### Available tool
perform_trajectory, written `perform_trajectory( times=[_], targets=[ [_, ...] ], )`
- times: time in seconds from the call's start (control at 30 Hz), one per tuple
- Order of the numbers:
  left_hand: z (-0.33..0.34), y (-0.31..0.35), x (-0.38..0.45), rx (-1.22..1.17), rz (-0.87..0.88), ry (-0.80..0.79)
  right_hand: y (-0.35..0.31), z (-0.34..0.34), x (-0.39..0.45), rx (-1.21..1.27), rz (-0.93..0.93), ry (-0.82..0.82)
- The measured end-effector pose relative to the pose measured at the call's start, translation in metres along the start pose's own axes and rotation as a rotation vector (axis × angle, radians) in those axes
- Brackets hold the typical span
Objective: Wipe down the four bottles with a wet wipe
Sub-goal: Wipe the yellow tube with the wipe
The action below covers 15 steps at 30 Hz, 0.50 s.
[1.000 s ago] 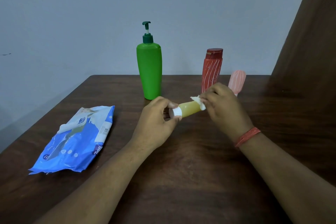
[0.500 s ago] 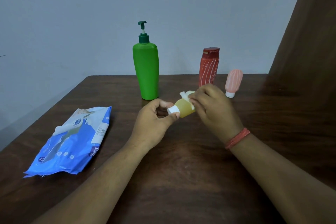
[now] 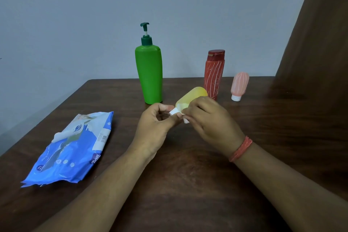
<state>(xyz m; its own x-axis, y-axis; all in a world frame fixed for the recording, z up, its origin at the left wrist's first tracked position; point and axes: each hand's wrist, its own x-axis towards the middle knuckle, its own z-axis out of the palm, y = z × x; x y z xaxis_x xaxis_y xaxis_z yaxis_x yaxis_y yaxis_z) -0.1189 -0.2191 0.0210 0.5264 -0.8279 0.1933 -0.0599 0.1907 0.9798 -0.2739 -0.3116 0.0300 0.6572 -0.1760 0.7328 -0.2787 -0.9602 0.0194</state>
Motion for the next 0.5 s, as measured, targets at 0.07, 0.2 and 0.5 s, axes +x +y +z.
perform_trajectory(
  times=[0.07,0.2,0.5],
  targets=[
    [0.0,-0.001,0.0,-0.03,-0.023,-0.022,0.01,0.0,0.003,-0.014,0.049,0.061],
    [-0.002,-0.002,0.001,0.016,-0.038,-0.07,0.016,-0.006,0.002,-0.006,0.215,0.163],
    [-0.002,-0.007,0.003,0.182,0.022,-0.138,0.022,-0.014,0.006,-0.086,0.178,0.199]
  ],
)
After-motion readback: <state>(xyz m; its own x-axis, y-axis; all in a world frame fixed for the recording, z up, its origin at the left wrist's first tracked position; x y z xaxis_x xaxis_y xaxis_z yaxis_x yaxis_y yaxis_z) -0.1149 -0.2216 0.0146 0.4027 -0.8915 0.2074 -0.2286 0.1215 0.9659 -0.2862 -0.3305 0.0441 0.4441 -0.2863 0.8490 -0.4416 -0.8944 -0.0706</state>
